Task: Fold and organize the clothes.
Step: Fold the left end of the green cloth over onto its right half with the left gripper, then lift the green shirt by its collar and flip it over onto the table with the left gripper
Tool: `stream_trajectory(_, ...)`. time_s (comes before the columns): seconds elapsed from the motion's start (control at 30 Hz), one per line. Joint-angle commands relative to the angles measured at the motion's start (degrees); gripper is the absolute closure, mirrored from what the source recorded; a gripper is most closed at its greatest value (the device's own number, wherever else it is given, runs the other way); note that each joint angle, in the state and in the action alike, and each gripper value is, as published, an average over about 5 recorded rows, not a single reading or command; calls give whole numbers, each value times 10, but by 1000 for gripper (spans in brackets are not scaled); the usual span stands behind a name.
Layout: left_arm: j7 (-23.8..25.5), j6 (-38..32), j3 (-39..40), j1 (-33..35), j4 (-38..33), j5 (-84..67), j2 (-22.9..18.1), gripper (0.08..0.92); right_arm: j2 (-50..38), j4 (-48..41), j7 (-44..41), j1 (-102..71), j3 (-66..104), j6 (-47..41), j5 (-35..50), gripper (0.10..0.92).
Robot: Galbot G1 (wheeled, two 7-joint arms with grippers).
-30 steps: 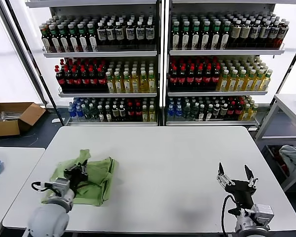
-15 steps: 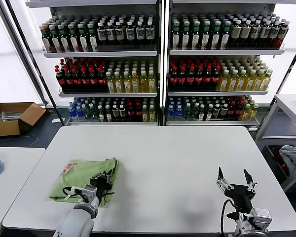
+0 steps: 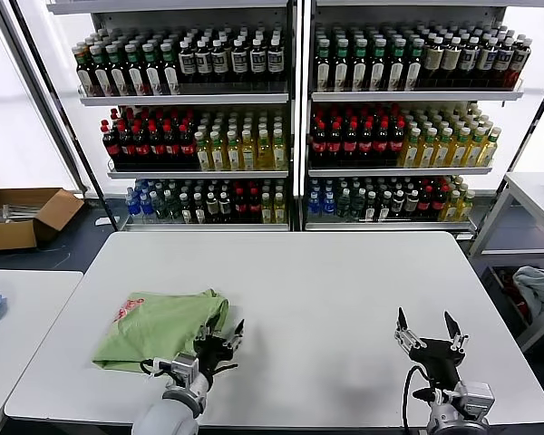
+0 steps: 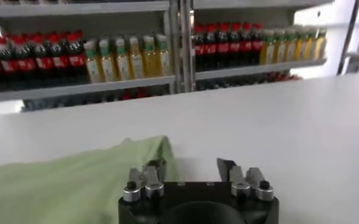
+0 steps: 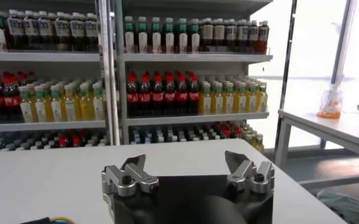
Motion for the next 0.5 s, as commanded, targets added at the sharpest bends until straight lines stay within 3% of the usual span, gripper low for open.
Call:
stream_trajectory(0.03,-29,0,-72,-6,-169,-295,-1,352,0,-8,0,7,-9,1,0,203)
stream_trajectory(0.13,-48,7,-160,-30,-165,-286,36,267,0,-14,0,16,-19,1,0,203)
stream_trajectory(0.33,-17,-20,-289,-10,-9,-116,142,181,-5,-20,0,40,-43,-3,-1,203)
stream_trajectory(0.5,9,-39,-309,17,72,-119,161,177,-4,-28,1,55,-58,-7,-3,203)
